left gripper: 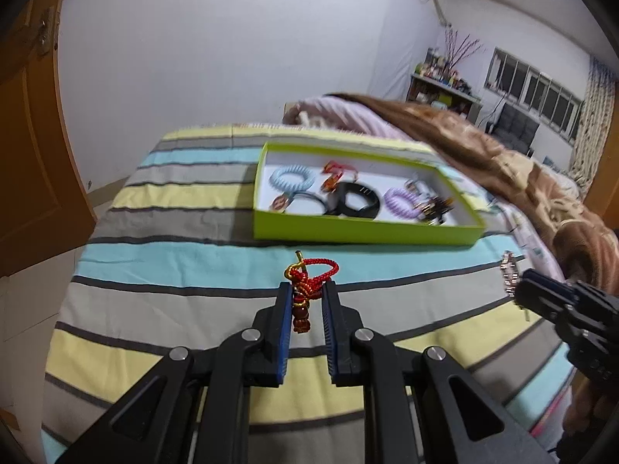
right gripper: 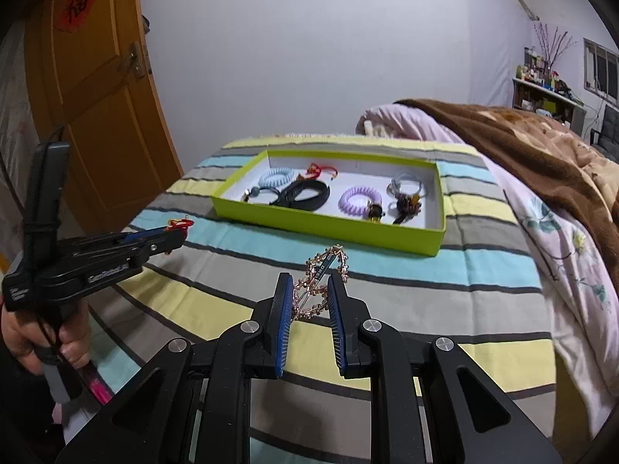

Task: Organize jewelry
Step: 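Carry the brooch and red tassel charm into the green box with both tools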

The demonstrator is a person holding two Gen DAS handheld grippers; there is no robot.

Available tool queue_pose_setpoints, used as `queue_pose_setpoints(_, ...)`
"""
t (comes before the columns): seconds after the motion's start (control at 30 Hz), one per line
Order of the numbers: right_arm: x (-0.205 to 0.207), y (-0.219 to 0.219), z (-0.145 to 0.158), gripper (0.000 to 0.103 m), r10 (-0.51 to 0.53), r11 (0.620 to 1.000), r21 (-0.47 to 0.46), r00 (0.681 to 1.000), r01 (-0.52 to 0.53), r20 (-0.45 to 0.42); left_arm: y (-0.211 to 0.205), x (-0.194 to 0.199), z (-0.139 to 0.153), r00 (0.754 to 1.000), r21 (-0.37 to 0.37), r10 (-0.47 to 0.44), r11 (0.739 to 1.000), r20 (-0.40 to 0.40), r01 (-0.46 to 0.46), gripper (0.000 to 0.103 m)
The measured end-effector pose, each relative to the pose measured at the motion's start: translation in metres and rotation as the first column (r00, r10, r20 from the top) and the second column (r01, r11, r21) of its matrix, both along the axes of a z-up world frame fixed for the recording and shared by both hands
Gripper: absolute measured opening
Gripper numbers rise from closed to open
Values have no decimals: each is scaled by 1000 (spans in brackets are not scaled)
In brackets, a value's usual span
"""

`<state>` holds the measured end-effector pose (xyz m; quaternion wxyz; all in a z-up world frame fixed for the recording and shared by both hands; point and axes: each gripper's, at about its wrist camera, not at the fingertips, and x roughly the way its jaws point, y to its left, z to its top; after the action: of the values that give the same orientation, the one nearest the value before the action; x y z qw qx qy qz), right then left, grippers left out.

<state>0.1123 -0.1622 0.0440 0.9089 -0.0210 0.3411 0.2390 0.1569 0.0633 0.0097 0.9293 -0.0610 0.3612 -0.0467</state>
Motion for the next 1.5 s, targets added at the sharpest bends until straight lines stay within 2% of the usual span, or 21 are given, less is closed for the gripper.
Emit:
queue_pose_setpoints(0.33,-21,-8,26,19,-1,1000,13,998,0,62,-13,-35,35,996,-15,-10,1000,88,12,16)
queue_pose_setpoints(0.8,-34,-12,43,19,15,1000,10,994,-16,105,-25,-51,49,990,-8,-14,1000,139,16,16)
queue_pose_setpoints(1.17,-20,-10,44,19,24,1000,5,994,-25,108,-31,-36,53,988,14,-14,1000,151,12,16)
queue_pose_setpoints(1.5,22,-1,39,19,38,999,-32,993,-35,109,-32,11,49,988,43,-23,999,150,17,16)
